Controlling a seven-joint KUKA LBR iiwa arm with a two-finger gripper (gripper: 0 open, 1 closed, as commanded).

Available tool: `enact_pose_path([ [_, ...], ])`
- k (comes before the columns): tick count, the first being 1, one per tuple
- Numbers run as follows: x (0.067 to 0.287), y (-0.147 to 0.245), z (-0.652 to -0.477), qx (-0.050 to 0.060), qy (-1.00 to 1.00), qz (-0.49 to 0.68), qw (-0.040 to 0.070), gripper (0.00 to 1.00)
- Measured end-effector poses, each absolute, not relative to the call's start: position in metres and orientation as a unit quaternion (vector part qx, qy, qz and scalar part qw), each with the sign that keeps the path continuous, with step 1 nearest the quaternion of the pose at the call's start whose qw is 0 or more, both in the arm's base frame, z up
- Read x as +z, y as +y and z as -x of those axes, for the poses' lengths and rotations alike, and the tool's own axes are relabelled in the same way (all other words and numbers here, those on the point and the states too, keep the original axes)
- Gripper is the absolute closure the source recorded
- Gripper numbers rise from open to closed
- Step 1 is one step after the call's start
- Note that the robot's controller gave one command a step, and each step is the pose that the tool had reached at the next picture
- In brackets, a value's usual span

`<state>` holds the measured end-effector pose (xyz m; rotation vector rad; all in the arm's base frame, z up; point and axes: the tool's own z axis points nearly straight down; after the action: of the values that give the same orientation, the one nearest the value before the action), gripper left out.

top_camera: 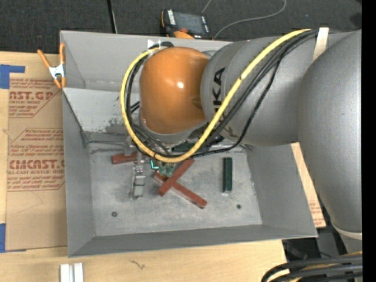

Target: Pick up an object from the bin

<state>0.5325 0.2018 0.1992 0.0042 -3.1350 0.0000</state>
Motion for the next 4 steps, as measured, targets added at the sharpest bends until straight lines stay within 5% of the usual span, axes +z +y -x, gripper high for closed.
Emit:
enact_pose_path([
  [1, 0.066, 0.177, -0.581, -0.001, -1.000, -0.012, 0.000, 0.00],
  [2, 0.072, 0.178, -0.582, -0.002, -1.000, -0.012, -0.004, 1.00],
  [3, 0.101, 0.177, -0.554, -0.001, -1.000, -0.031, -0.001, 1.00],
  [4, 0.100, 0.177, -0.554, -0.001, -1.000, -0.031, 0.000, 0.00],
])
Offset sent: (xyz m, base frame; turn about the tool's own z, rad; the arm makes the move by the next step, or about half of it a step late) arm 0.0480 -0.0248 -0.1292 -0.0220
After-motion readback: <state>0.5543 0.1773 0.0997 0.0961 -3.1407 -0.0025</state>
